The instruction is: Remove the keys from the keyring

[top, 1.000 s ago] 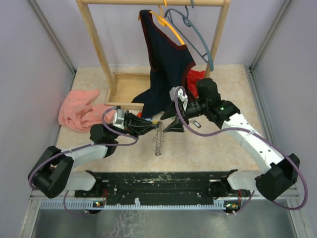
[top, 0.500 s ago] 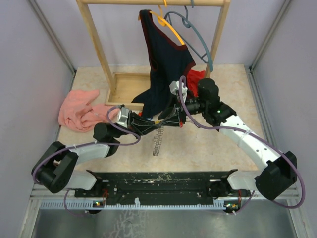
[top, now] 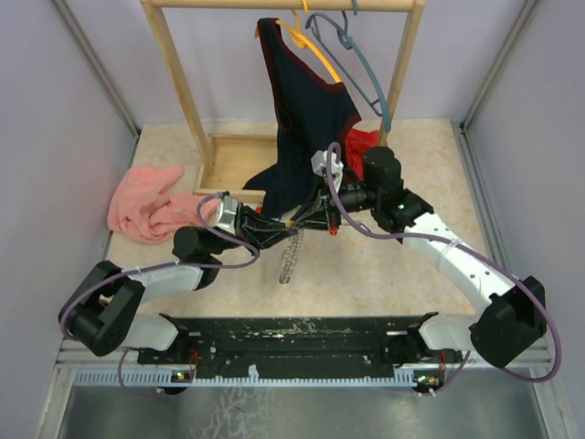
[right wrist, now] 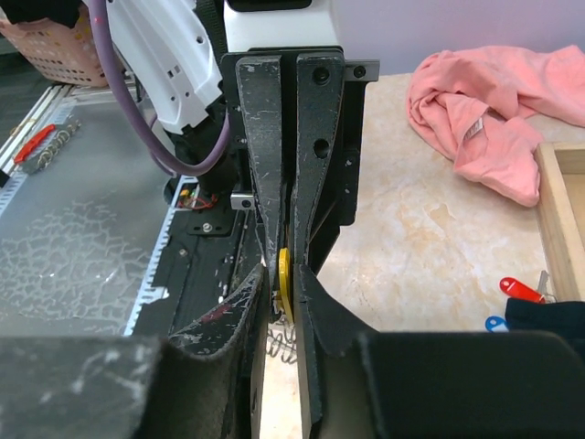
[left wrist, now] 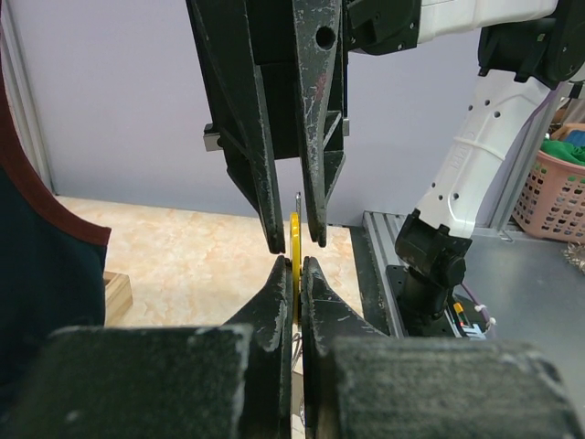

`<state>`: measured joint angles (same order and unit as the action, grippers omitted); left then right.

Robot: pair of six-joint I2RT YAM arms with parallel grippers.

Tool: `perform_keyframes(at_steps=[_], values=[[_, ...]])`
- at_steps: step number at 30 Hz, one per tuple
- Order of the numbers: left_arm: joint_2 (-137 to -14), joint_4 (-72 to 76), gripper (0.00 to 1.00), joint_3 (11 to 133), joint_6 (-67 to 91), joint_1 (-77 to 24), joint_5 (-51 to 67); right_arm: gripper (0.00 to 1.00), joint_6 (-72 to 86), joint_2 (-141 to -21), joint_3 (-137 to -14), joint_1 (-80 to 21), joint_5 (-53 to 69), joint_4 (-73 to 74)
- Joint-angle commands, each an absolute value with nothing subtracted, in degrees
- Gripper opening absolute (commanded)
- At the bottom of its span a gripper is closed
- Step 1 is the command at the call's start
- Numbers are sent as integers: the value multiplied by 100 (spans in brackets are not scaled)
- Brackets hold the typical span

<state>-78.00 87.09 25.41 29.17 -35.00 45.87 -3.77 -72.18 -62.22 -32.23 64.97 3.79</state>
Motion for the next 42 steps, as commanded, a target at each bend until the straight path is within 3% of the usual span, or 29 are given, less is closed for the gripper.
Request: perform_keyframes(at_steps=[1,10,14,20,26,29,32,36,42], values=[[-7700,9694,0,2638,3019,-3524,4464,14,-448,-7236,-6206,-3282,6495,117],[-7699,9694,0,2646,3120,-3526,4356,16,-636,-7259,-6222,-3350,6405,248],[-7664,9703,0,2625,3159,-3524,4328,0,-716,-7252,-6240,-3359,6507,295],[-7640,9778,0,2583,3233,-3524,4289,0,-844,-7243,-6354,-3357,6581,484],[-7541,10104,43,2249,3111,-3516,4287,0,-879,-7222,-6416,-3312,6716,585],[-7306,10139,55,1890,2838,-3509,4290,0,-878,-7210,-6416,-3276,6792,591],[-6994,9901,61,1547,2349,-3499,4240,0,-931,-7199,-6416,-3246,6911,626],[-6569,9060,60,1343,1577,-3491,4207,0,-1170,-7220,-6469,-3234,7186,862],[-6377,7887,47,1639,930,-3494,4566,0,-1636,-7268,-6599,-3234,7328,1354]])
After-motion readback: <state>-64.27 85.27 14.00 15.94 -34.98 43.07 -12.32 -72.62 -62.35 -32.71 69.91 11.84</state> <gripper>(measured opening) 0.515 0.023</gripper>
